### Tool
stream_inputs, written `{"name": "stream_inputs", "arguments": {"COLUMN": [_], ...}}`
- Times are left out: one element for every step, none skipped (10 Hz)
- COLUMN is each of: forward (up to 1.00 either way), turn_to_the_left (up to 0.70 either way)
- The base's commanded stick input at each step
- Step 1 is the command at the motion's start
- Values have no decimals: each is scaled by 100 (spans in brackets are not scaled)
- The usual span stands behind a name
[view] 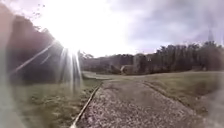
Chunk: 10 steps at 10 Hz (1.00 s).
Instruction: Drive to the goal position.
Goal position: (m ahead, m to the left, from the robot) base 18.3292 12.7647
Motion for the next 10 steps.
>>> {"name": "stream_inputs", "arguments": {"forward": [85,85,85,85,85,85,85,85,85,85], "turn_to_the_left": [0,0,0,0,0,0,0,0,0,0]}}
